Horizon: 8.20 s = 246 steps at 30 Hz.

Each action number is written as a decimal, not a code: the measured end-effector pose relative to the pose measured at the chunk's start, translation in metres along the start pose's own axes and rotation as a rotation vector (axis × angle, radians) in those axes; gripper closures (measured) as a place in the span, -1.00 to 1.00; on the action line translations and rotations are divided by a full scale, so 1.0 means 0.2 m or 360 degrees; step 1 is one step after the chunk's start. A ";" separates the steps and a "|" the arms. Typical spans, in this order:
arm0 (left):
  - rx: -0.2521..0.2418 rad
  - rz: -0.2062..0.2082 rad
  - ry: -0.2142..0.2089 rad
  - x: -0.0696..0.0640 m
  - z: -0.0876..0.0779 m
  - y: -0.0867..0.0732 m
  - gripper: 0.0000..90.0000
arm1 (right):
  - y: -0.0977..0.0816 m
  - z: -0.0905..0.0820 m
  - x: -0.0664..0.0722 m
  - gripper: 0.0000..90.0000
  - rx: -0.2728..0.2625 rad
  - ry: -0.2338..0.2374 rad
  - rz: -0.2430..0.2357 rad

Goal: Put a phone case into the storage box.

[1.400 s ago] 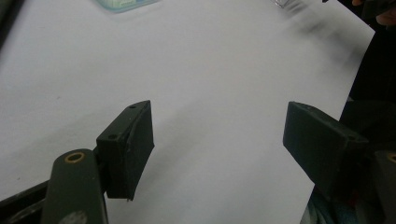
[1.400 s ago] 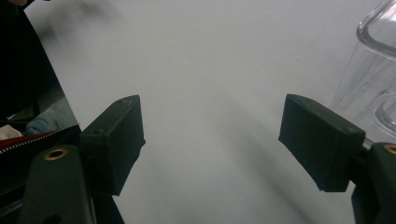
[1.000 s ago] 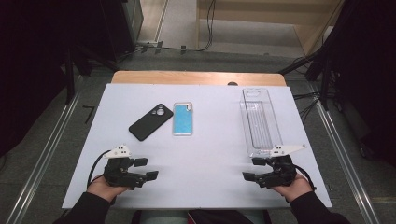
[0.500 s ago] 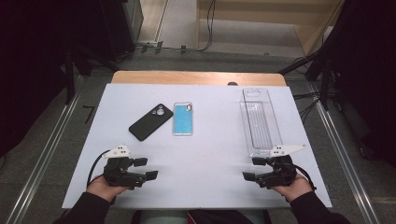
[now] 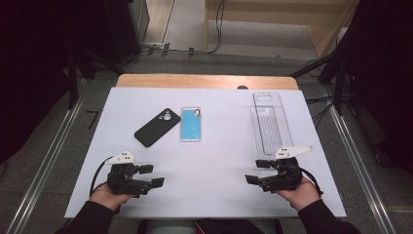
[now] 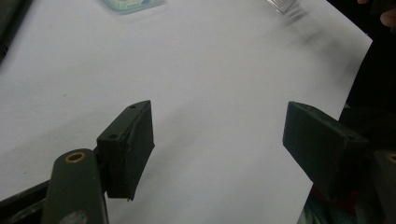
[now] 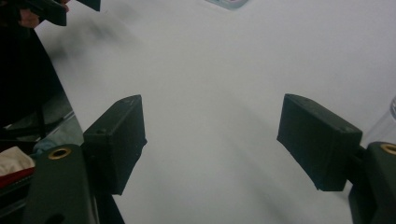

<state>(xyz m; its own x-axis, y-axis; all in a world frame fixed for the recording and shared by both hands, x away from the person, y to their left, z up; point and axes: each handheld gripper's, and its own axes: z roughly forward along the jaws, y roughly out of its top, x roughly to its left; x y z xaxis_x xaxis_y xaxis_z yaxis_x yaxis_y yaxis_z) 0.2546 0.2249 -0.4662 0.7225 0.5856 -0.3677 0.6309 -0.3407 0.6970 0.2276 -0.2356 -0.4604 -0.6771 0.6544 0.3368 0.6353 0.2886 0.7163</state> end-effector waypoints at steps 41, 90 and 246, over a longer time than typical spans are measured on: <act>-0.0005 -0.0004 0.0017 0.01 -0.02 -0.01 -0.42 | 0.52 0.39 0.04 -0.54 -0.0044 0.0034 -0.0084; -0.0013 0.0004 0.0015 0.01 -0.03 -0.01 -0.42 | 0.70 0.95 -0.11 0.95 0.0191 -0.0118 0.0048; -0.0104 -0.0034 -0.0025 0.01 -0.04 0.02 -0.43 | 0.42 0.30 0.02 -1.00 -0.0100 -0.0120 0.0018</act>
<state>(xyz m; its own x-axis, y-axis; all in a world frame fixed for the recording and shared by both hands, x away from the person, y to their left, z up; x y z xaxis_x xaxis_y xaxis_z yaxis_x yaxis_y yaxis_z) 0.2556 0.2301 -0.4599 0.7138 0.5804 -0.3919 0.6267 -0.2795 0.7274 0.3004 -0.1656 -0.4355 -0.6385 0.7087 0.2999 0.6167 0.2381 0.7503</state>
